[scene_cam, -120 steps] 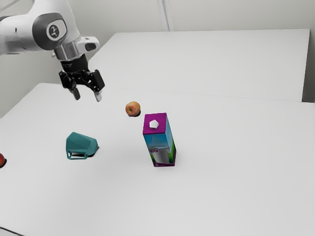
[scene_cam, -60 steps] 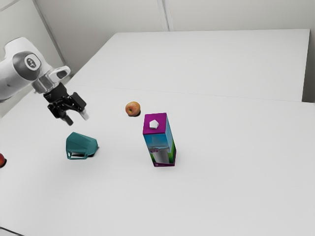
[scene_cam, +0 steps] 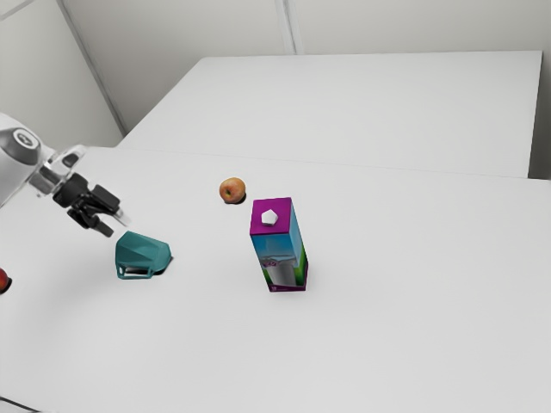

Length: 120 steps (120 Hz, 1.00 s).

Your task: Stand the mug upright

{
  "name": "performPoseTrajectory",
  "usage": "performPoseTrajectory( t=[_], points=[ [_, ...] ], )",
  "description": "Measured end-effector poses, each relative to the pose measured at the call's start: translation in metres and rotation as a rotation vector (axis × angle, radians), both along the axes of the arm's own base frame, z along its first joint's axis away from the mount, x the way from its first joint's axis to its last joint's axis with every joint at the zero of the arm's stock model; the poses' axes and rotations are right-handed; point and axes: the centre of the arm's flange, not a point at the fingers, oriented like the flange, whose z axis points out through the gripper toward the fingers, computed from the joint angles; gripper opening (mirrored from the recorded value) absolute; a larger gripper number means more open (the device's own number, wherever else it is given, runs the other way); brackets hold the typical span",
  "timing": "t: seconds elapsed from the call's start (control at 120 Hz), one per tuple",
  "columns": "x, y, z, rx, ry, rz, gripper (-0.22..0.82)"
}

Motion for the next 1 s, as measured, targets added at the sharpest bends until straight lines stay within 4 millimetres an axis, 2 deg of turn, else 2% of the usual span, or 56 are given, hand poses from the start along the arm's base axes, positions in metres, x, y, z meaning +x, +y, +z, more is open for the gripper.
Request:
performPoseTrajectory(
  t=[0.175, 0.333, 0.55, 0.75, 0.908, 1.0],
  points=[
    [0.01, 0.036, -0.02, -0.012, -0.049, -0.027, 0.6],
    [0.02, 0.055, -0.032, -0.028, -0.081, -0.067, 0.6],
    [0.018, 0.054, -0.063, -0.096, -0.071, -0.115, 0.6],
    [0.019, 0.043, -0.073, -0.159, -0.092, -0.133, 0.6],
    [0.017, 0.035, -0.09, -0.237, -0.095, -0.127, 0.6],
    [0.016, 0.032, -0.095, -0.267, -0.096, -0.13, 0.54]
  ],
)
